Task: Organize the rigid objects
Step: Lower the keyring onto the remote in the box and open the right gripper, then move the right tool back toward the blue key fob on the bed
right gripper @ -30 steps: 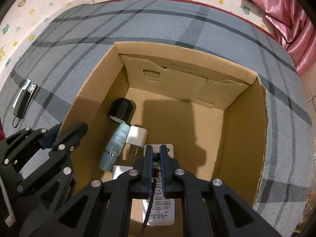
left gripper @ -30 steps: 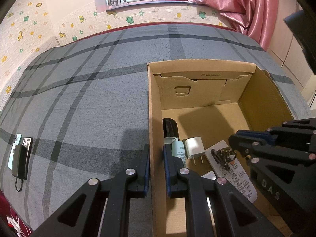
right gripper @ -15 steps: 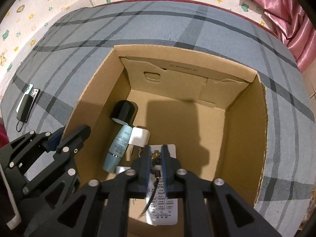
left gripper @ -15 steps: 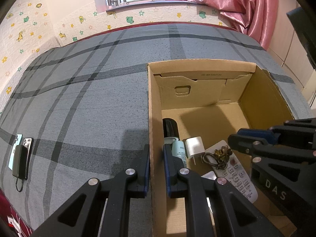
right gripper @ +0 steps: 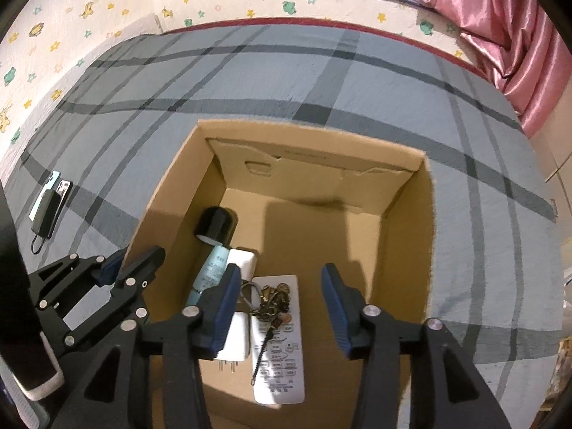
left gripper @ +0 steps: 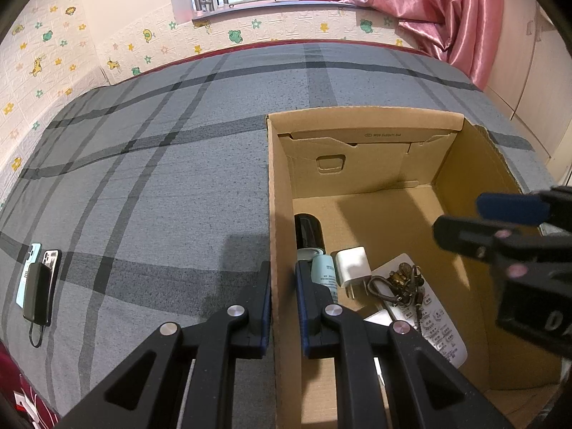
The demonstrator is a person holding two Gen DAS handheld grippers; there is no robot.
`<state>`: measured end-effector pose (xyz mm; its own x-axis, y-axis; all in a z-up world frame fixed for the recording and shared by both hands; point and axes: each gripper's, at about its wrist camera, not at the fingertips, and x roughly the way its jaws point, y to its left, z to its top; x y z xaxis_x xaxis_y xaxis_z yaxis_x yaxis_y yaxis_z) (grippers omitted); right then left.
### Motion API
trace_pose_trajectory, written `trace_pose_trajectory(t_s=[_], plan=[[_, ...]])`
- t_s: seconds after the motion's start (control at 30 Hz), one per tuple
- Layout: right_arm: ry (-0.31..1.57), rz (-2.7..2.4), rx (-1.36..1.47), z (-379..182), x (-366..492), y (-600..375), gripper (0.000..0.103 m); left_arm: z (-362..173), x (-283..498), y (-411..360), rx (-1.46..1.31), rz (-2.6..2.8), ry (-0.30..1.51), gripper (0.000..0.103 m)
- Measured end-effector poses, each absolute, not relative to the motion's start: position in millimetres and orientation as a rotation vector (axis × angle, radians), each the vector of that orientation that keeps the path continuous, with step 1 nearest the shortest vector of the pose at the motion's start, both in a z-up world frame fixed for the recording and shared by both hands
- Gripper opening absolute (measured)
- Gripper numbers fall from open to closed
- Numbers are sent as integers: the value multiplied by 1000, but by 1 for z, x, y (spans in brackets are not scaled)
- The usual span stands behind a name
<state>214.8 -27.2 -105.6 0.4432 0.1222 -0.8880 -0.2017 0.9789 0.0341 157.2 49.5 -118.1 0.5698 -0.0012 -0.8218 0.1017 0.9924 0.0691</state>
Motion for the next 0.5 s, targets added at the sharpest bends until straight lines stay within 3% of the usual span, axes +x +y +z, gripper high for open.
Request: trace_pose_trajectory(t_s=[0.07, 0.27, 0.37, 0.5], plan=[[1088, 202, -65, -101, 214, -31, 69, -118, 157, 49, 116, -60, 964, 13], [1058, 189, -48, -84, 210, -48, 84, -117, 157, 49, 119, -59, 964, 13], [1040, 189, -47, -75, 207, -55, 91, -117, 157, 49, 115, -59, 966, 13], [1006, 187, -53, -64, 202, -65, 93, -117, 157, 48, 117, -57, 966, 13]])
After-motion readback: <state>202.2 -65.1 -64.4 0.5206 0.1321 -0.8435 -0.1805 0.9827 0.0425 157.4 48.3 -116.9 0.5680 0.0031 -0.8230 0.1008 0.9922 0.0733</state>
